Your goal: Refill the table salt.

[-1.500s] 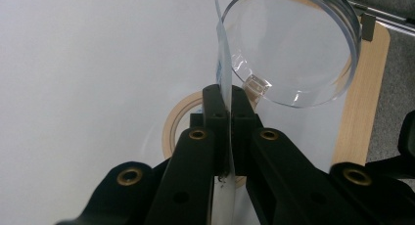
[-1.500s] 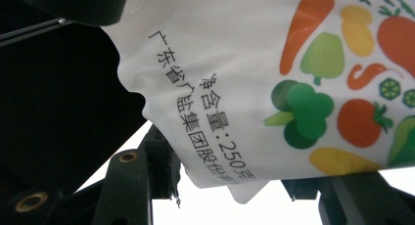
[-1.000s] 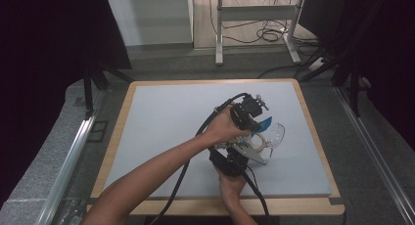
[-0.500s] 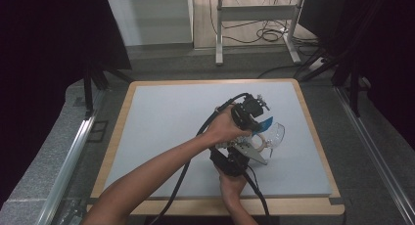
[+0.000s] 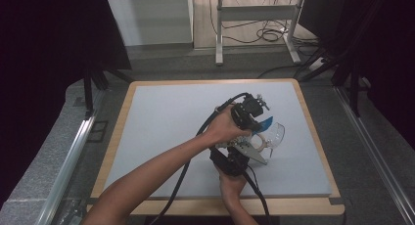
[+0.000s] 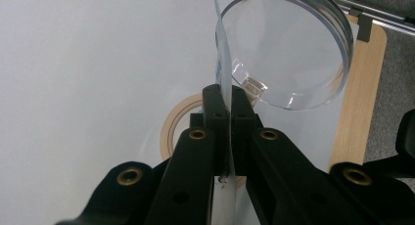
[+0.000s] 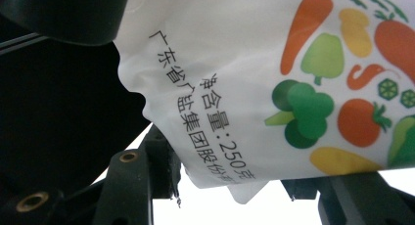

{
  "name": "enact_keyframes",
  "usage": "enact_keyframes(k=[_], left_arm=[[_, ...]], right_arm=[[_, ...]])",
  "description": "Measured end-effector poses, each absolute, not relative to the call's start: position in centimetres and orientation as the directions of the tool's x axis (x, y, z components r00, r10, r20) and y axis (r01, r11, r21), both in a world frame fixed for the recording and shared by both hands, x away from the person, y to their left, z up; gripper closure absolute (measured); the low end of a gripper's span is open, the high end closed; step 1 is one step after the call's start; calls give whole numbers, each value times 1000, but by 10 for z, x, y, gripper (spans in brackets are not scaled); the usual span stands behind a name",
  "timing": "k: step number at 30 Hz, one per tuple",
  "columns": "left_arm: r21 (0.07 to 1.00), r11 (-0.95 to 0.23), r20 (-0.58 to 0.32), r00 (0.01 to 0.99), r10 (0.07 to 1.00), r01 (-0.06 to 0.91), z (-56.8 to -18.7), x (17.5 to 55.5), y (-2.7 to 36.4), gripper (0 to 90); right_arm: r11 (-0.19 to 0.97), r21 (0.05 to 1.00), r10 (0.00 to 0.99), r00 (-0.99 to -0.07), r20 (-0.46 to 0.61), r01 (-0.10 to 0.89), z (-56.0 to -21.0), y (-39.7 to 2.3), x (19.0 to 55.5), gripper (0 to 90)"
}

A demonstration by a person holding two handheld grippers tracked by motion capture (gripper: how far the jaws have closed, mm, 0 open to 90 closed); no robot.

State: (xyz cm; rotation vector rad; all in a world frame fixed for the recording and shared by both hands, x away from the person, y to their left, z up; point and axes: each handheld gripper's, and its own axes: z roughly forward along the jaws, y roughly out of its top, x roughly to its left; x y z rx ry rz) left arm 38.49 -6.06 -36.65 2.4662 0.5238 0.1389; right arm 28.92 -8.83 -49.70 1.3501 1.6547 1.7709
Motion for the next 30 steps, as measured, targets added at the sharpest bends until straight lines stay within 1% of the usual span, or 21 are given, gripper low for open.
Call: enact_keyframes(k=[30], left_arm=[[585,-737,-28,917,398,338,-369,386,-60,900]], right_arm=[[-266,905,791,-461,402,333,-497,-86,289,503]])
